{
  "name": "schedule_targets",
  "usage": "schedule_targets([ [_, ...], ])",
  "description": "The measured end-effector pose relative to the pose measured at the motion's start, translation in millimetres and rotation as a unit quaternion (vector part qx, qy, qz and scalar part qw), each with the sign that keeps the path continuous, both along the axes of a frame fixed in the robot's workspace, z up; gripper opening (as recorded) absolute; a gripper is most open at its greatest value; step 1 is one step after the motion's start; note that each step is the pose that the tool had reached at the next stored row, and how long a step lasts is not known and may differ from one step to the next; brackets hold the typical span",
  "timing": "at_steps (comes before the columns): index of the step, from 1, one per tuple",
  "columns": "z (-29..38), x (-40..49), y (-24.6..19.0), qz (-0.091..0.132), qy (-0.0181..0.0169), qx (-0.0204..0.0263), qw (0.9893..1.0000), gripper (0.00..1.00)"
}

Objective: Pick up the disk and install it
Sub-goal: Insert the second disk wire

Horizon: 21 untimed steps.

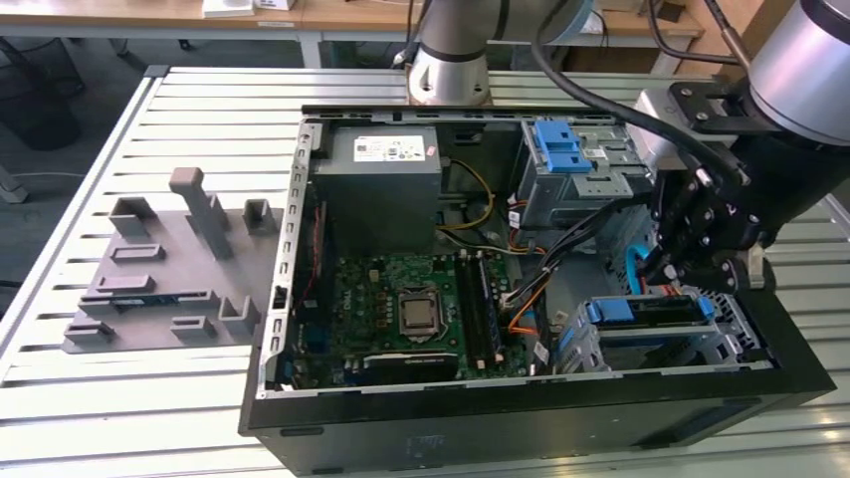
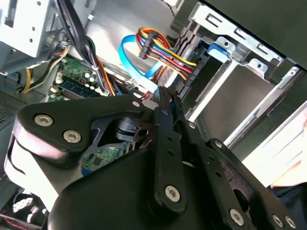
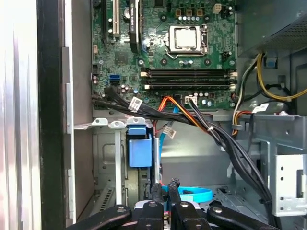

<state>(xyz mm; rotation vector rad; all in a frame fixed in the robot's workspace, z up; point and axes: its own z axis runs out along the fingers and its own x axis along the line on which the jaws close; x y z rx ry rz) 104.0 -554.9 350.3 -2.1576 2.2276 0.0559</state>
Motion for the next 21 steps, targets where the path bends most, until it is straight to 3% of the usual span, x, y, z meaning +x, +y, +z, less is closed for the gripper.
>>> schedule_targets([
  [3, -2.9, 0.0, -3.2, 0.0, 0.0, -0.0026, 1.0, 0.16],
  [9, -3.3, 0.0, -3.9, 0.0, 0.0, -0.0035, 1.0, 0.16],
  [13, -7.2, 0.0, -8.7, 0.0, 0.0, -0.0034, 1.0, 0.16],
  [21, -11.4, 1.5, -9.4, 0.0, 0.0001, -0.0033, 1.0, 0.16],
])
